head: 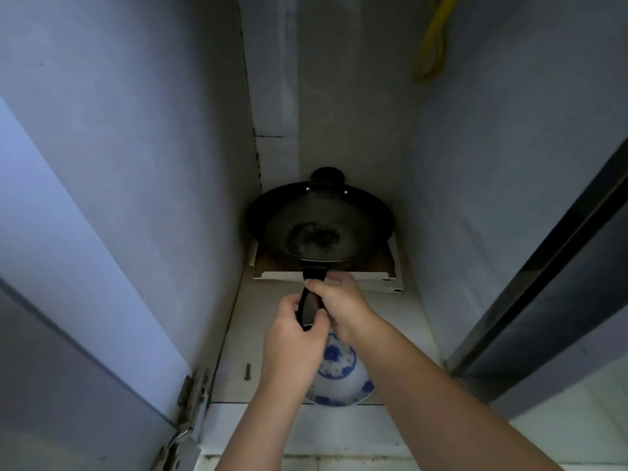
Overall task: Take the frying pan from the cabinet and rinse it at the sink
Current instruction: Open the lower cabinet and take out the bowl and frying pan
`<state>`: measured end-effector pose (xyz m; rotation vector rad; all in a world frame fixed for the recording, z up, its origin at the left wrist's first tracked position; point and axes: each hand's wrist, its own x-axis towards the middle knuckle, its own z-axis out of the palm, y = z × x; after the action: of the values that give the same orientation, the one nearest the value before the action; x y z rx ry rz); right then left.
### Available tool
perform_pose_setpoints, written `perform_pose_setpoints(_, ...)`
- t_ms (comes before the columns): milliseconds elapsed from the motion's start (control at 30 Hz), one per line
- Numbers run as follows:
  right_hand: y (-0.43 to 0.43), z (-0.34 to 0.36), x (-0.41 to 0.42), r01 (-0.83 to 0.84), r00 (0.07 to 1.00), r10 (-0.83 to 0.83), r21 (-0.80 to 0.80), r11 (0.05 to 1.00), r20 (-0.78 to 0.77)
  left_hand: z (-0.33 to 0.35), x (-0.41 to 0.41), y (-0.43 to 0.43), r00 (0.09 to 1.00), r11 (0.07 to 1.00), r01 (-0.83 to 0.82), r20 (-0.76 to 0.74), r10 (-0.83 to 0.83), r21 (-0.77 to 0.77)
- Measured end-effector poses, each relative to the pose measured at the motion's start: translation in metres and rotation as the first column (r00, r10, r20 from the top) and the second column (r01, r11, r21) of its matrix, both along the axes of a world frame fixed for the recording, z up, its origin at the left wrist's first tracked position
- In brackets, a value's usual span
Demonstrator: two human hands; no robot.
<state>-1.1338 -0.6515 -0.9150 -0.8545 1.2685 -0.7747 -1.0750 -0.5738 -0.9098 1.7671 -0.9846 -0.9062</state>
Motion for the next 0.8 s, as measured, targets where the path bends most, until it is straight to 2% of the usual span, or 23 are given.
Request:
perform_pose_setpoints(133, -0.01, -0.002, 0.007, -0.012, 1.0, 0.01, 0.141, 0.99, 0.016, -0.001, 0.001, -0.002, 0.981, 1.0, 0.026, -0.191, -0.025, 0.005)
perform_pose_setpoints(300, -0.021, 0.0, 0.014, -0.045, 0.999, 0.046, 0.261, 0.964, 0.001, 0.002, 0.003, -0.007, 0.898, 0.998, 0.026, -0.44, 0.003, 0.061)
perform_pose_setpoints(400, -0.022, 0.0, 0.016, -0.053, 0.998, 0.06, 0.268, 0.962, -0.021, 0.001, 0.004, -0.009, 0.909, 0.997, 0.047, -0.416, -0.015, 0.068)
perform_pose_setpoints(533, -0.023, 0.002, 0.02, -0.086, 0.983, 0.123, 0.25, 0.964, -0.137, -0.001, 0.004, -0.009, 0.92, 0.999, 0.051, -0.39, -0.043, 0.009)
perform_pose_setpoints(700, -0.016, 0.005, 0.025, -0.101, 0.942, 0.134, 0.12, 0.988, -0.308, -0.008, 0.004, -0.004, 0.92, 1.0, 0.003, -0.392, -0.012, -0.024)
perform_pose_setpoints(800, -0.007, 0.009, 0.019, -0.131, 0.936, 0.141, 0.054, 0.99, -0.322, -0.012, -0.003, 0.0, 0.934, 0.999, -0.012, -0.359, -0.004, -0.042)
